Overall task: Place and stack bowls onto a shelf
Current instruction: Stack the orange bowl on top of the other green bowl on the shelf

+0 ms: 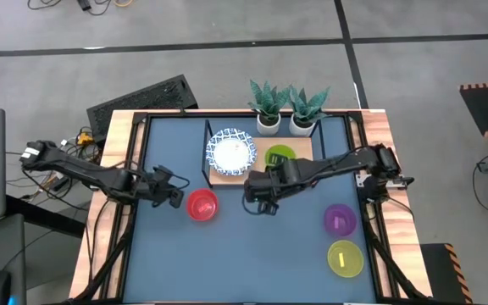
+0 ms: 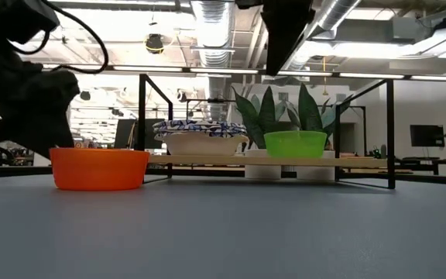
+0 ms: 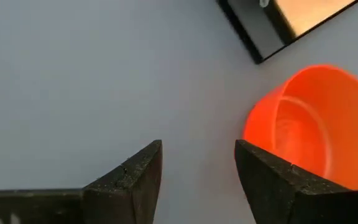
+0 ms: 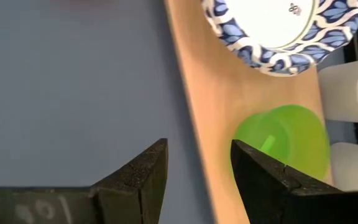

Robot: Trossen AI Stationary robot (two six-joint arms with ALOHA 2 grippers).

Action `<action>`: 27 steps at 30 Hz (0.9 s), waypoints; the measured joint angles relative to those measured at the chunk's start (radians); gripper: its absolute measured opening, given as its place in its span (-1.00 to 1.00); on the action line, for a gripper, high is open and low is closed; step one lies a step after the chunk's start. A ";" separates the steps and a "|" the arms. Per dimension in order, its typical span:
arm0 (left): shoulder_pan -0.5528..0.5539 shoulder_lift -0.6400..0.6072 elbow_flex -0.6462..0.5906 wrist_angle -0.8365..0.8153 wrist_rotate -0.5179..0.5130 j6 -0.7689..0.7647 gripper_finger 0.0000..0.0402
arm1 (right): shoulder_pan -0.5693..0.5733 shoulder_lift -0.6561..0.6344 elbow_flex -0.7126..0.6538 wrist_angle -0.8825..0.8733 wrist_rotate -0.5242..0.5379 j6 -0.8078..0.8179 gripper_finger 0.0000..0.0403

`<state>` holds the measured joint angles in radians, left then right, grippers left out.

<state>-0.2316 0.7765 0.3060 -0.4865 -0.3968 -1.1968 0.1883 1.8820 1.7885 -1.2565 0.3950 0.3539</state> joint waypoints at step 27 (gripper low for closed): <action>0.023 0.375 0.044 1.311 0.752 0.085 -0.96 | 0.153 0.039 0.000 0.489 -0.117 -0.284 -0.01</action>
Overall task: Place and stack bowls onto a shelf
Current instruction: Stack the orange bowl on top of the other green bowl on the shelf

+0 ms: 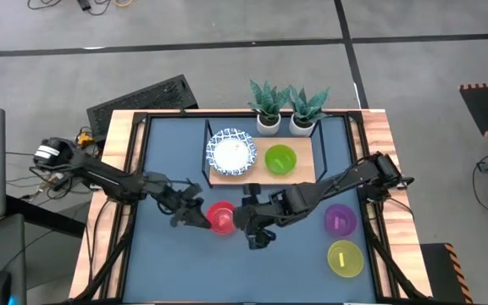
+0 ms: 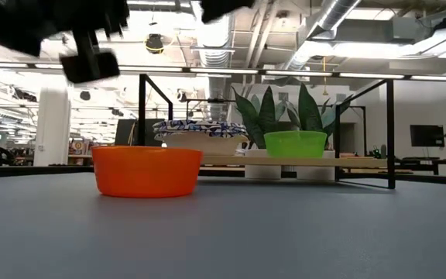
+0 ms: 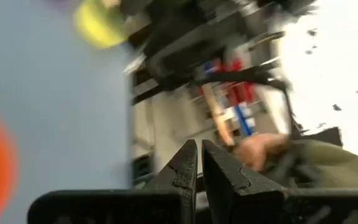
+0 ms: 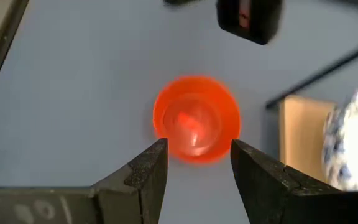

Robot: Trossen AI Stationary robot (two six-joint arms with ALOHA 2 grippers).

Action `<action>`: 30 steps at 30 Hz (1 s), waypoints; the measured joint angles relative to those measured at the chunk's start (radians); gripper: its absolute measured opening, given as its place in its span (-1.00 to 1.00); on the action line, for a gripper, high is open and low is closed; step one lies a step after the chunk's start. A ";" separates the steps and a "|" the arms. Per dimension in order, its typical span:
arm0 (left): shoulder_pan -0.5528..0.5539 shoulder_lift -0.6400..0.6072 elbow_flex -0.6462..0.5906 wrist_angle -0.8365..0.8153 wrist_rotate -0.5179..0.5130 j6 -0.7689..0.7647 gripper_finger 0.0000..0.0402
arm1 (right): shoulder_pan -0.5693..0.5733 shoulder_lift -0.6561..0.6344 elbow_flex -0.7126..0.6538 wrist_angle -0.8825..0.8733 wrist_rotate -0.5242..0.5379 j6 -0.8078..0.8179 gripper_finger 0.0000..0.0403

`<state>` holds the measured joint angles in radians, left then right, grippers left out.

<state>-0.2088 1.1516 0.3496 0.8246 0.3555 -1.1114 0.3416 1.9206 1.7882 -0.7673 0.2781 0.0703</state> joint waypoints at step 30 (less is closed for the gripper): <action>-0.028 -0.609 0.000 -0.444 -0.345 0.094 -0.96 | -0.071 0.311 0.000 0.065 -0.227 -0.284 -0.45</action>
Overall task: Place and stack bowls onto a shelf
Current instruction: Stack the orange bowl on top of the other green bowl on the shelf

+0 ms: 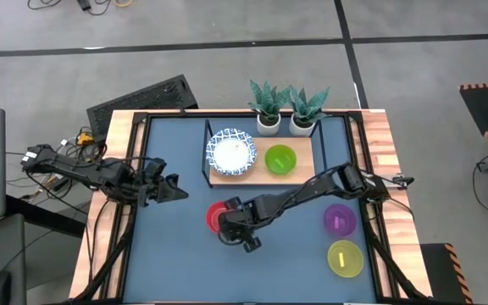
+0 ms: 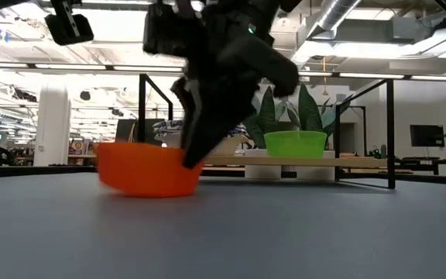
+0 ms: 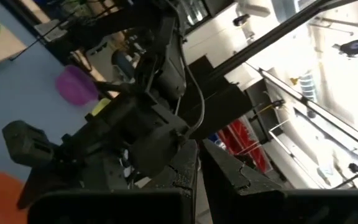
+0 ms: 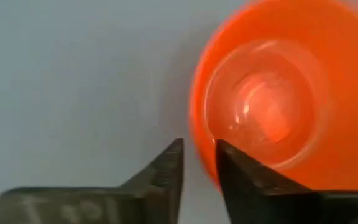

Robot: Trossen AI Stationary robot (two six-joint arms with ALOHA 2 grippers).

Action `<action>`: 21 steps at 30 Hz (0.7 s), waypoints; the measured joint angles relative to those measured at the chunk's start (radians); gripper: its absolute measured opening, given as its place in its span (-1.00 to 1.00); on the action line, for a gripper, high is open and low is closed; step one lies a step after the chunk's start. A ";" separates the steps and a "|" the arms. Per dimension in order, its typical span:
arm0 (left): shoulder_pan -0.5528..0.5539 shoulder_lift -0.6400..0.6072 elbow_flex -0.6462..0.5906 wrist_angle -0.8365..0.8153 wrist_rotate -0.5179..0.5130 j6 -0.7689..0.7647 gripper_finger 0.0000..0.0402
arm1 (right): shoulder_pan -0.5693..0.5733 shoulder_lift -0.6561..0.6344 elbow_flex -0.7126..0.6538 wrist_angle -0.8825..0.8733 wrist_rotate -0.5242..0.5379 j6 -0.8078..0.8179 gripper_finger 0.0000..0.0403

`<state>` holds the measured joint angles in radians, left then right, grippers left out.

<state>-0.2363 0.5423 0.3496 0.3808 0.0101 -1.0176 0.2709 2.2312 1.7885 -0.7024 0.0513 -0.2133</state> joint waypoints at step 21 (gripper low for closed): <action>0.000 0.000 0.000 -0.037 -0.023 0.011 -0.96 | 0.000 -0.355 0.000 -0.139 0.029 0.269 -0.89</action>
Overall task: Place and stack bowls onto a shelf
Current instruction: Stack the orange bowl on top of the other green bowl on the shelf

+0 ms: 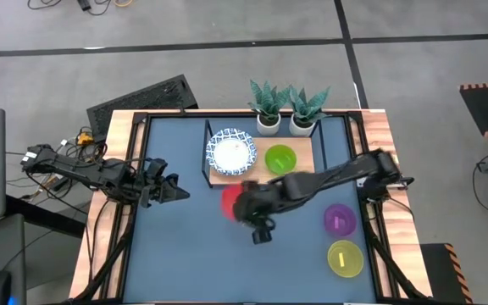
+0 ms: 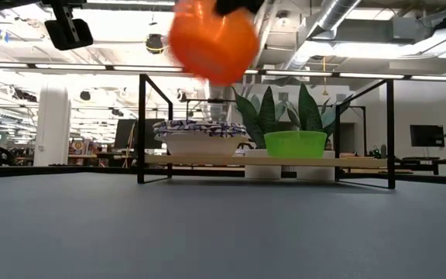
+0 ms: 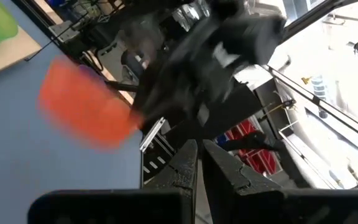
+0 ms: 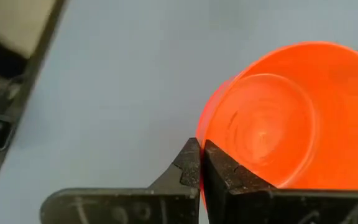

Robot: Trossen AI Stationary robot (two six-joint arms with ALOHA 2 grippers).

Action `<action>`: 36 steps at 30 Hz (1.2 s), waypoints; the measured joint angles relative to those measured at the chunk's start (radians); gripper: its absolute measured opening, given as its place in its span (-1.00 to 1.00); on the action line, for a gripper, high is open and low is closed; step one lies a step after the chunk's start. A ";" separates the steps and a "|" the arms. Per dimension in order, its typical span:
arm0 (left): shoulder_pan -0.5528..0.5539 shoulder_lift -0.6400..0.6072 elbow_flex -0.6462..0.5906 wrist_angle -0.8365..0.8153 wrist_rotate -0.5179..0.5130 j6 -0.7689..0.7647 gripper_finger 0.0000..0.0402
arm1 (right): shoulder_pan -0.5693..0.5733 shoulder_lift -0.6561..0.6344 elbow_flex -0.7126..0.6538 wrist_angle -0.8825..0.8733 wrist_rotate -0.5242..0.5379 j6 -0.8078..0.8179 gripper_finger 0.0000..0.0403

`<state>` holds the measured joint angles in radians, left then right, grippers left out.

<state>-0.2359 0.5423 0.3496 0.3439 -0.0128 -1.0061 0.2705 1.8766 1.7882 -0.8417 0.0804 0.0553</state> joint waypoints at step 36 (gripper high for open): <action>0.000 0.000 0.000 -0.118 -0.108 0.015 -0.96 | -0.320 -0.162 -0.383 -0.188 0.096 0.016 -0.89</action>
<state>-0.2359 0.5426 0.3496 0.2256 -0.1207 -0.9909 -0.0494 1.7145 1.4047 -1.0297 0.1768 0.0711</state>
